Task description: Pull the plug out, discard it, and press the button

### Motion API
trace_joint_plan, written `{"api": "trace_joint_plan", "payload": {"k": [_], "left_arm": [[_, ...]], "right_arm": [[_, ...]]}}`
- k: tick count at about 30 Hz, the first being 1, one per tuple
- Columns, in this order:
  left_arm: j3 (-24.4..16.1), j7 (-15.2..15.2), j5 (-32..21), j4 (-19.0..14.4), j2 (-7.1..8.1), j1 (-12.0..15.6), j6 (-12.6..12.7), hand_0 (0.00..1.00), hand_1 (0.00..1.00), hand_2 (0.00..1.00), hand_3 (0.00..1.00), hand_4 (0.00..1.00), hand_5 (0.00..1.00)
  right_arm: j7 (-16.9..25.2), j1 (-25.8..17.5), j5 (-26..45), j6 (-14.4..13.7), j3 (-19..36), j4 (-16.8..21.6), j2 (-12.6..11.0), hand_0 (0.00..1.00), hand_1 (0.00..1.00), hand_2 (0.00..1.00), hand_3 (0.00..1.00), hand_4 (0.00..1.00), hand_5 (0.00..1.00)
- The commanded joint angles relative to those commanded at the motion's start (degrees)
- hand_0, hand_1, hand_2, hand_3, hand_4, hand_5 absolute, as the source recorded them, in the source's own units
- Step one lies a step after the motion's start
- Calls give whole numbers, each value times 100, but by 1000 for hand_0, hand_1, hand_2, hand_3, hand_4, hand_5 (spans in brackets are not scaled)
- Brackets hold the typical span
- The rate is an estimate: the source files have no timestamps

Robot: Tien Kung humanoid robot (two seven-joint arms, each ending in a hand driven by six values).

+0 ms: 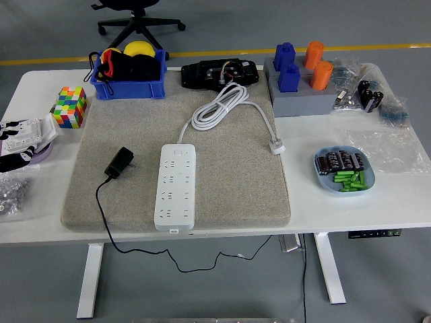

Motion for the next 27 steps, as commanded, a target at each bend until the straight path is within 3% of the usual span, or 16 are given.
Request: {"api": "trace_joint_plan", "payload": {"k": [27], "left_arm": [[-44, 2, -19, -51, -1, -17, 2, 866, 850, 800, 841, 659, 62]], "right_arm": [[-2, 27, 3, -3, -21, -8, -9, 728, 680, 661, 631, 741, 597]]}}
